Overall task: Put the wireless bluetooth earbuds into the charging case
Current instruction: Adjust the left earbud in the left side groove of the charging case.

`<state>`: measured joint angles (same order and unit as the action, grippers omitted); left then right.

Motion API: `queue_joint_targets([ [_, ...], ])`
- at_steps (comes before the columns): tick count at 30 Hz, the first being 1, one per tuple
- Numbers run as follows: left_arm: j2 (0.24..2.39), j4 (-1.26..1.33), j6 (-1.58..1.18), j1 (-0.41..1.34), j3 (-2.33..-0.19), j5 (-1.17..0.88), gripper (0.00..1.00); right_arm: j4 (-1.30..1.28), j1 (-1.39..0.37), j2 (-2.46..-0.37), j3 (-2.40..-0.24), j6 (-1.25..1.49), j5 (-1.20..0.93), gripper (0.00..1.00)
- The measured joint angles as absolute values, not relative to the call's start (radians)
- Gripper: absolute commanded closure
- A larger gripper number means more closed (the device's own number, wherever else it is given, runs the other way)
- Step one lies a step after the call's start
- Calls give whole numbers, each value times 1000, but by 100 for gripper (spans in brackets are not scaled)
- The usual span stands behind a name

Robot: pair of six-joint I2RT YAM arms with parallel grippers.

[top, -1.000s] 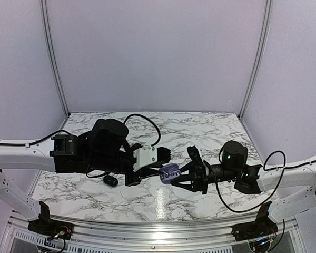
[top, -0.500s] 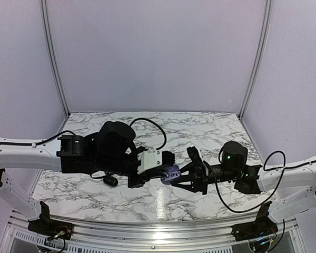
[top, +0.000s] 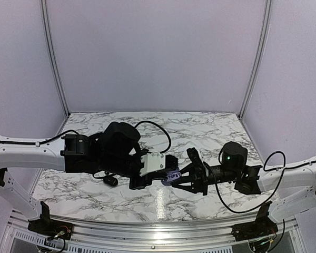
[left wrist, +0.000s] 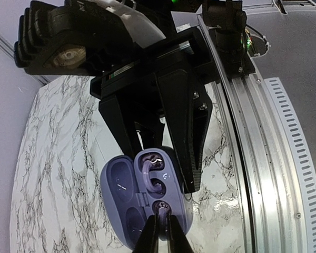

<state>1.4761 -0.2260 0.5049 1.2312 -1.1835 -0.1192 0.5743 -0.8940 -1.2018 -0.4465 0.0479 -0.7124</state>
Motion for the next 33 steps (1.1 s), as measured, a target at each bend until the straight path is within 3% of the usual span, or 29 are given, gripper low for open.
queue_joint_targets([
  [33, 1499, -130, 425, 1250, -1185, -125, 97, 687, -853, -1142, -375, 139, -720, 100],
])
